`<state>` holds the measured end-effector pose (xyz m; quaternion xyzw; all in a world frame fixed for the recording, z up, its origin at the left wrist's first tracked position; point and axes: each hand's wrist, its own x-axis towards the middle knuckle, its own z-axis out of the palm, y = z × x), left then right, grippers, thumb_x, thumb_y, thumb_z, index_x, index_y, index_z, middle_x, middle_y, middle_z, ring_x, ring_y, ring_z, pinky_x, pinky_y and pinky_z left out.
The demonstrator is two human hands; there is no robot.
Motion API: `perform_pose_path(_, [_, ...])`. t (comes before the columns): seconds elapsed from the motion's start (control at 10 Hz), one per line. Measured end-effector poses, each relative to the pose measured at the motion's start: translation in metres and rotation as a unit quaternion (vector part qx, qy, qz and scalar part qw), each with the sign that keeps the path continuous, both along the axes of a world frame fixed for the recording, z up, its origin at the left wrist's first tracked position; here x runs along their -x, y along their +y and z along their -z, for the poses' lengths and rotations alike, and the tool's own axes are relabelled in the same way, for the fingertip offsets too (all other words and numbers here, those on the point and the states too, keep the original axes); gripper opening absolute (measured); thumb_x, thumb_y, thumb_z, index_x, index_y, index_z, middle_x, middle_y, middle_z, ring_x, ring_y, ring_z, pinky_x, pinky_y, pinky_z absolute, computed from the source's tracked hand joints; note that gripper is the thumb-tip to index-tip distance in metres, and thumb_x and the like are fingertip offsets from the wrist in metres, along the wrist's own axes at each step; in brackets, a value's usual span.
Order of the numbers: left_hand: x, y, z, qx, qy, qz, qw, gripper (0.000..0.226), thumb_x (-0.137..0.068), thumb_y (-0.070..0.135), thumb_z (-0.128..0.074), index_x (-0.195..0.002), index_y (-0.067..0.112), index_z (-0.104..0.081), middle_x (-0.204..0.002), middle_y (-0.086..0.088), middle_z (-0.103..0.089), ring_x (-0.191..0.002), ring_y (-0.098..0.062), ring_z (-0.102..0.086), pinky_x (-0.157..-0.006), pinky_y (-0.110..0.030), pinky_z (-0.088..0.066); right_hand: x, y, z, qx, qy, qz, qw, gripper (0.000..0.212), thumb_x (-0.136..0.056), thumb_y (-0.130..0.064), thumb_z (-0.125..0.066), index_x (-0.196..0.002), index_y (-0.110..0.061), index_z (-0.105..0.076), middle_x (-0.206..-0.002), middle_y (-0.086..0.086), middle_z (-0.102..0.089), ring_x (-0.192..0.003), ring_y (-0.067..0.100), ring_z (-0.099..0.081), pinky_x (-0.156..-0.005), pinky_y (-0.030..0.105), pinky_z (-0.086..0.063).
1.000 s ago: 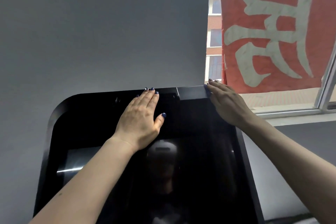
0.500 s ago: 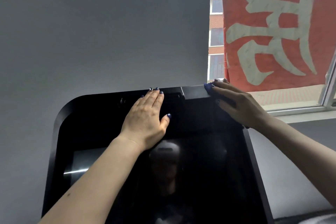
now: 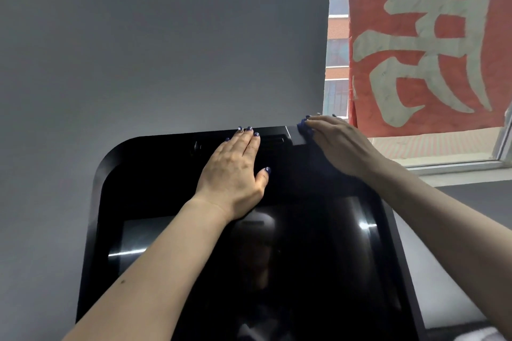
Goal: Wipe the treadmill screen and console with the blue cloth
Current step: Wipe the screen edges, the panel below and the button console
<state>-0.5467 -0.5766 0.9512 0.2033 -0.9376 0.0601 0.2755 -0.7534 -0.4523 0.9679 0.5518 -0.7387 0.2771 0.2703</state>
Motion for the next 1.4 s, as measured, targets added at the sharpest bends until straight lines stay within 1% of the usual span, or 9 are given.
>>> perform_pose_path(0.1, [-0.001, -0.001, 0.001, 0.001, 0.001, -0.001, 1.000, 0.070, -0.102, 0.045, -0.039, -0.159, 0.017, -0.011, -0.168, 0.000, -0.006, -0.154, -0.012, 0.001, -0.122, -0.027, 0.004, -0.018, -0.019, 0.001, 0.010, 0.009, 0.021, 1.000, 0.039, -0.103, -0.025, -0.038, -0.130, -0.009, -0.060, -0.139, 0.009, -0.057, -0.127, 0.030, -0.050, -0.104, 0.035, -0.035])
perform_pose_path(0.2, [0.000, -0.002, 0.002, 0.000, 0.008, 0.003, 1.000, 0.070, -0.102, 0.045, -0.039, -0.159, 0.017, -0.011, -0.167, 0.000, -0.007, -0.154, -0.012, 0.000, -0.122, -0.027, 0.003, -0.011, 0.001, 0.018, -0.032, 0.058, -0.045, 0.997, 0.050, -0.100, -0.037, -0.038, -0.137, -0.010, -0.055, -0.144, 0.007, -0.052, -0.135, 0.026, -0.043, -0.113, 0.028, -0.026])
perform_pose_path(0.3, [0.000, -0.003, 0.001, -0.001, 0.004, 0.009, 1.000, 0.070, -0.102, 0.045, -0.038, -0.159, 0.017, -0.011, -0.168, 0.000, -0.006, -0.154, -0.012, 0.001, -0.123, -0.027, 0.003, 0.005, 0.018, 0.017, -0.055, 0.119, -0.041, 0.991, 0.043, -0.099, -0.025, -0.055, -0.140, -0.012, -0.051, -0.147, 0.006, -0.048, -0.136, 0.026, -0.044, -0.114, 0.034, -0.030])
perform_pose_path(0.5, [-0.019, -0.005, -0.002, -0.008, 0.010, 0.051, 0.999, 0.070, -0.104, 0.045, -0.035, -0.159, 0.019, 0.000, -0.167, 0.004, 0.010, -0.151, -0.006, 0.014, -0.122, -0.027, 0.009, -0.009, -0.003, 0.022, 0.053, 0.045, -0.043, 0.997, 0.037, -0.089, 0.001, -0.062, -0.125, -0.006, -0.063, -0.132, 0.010, -0.061, -0.124, 0.032, -0.054, -0.102, 0.038, -0.043])
perform_pose_path(0.7, [-0.068, -0.038, -0.002, 0.005, 0.072, 0.000, 0.997, 0.073, -0.103, 0.050, -0.031, -0.158, 0.015, 0.002, -0.166, 0.003, 0.012, -0.148, -0.004, 0.021, -0.116, -0.021, 0.015, -0.019, 0.002, 0.011, 0.078, 0.018, -0.025, 0.996, 0.033, -0.083, 0.009, -0.063, -0.112, -0.003, -0.070, -0.116, 0.011, -0.068, -0.105, 0.031, -0.062, -0.091, -0.003, -0.026])
perform_pose_path(0.8, [-0.086, -0.054, 0.001, -0.019, 0.066, -0.032, 0.997, 0.077, -0.102, 0.048, -0.036, -0.158, 0.014, 0.004, -0.165, 0.002, 0.014, -0.146, -0.003, 0.023, -0.117, -0.022, 0.014, -0.033, -0.010, -0.001, 0.122, -0.021, -0.043, 0.991, 0.033, -0.086, -0.001, -0.054, -0.115, -0.003, -0.069, -0.119, 0.010, -0.067, -0.110, 0.028, -0.060, -0.096, 0.005, -0.031])
perform_pose_path(0.9, [-0.094, -0.065, 0.006, -0.043, 0.054, -0.052, 0.996, 0.079, -0.101, 0.050, -0.035, -0.158, 0.012, 0.005, -0.166, -0.001, 0.014, -0.144, -0.004, 0.023, -0.119, -0.025, 0.012, -0.047, -0.026, -0.005, 0.126, -0.007, -0.083, 0.989, 0.033, -0.090, 0.001, -0.054, -0.119, -0.007, -0.068, -0.123, 0.005, -0.065, -0.117, 0.026, -0.058, -0.103, 0.031, -0.044])
perform_pose_path(1.2, [-0.100, -0.080, 0.021, -0.032, 0.041, -0.054, 0.997, 0.083, -0.095, 0.061, -0.024, -0.159, 0.012, -0.003, -0.167, -0.002, 0.005, -0.152, -0.010, 0.012, -0.119, -0.025, 0.012, -0.079, -0.057, -0.012, 0.005, -0.002, -0.008, 1.000, 0.028, -0.101, -0.018, -0.050, -0.122, -0.013, -0.067, -0.128, 0.005, -0.065, -0.117, 0.030, -0.057, -0.094, 0.039, -0.046])
perform_pose_path(1.4, [-0.102, -0.081, 0.025, -0.032, 0.050, -0.050, 0.997, 0.089, -0.086, 0.061, -0.022, -0.159, 0.013, -0.005, -0.167, -0.002, 0.004, -0.152, -0.011, 0.011, -0.119, -0.025, 0.011, -0.094, -0.068, -0.006, -0.063, 0.041, -0.046, 0.996, 0.036, -0.100, -0.016, -0.051, -0.134, -0.013, -0.058, -0.139, 0.004, -0.057, -0.124, 0.028, -0.052, -0.105, 0.035, -0.038])
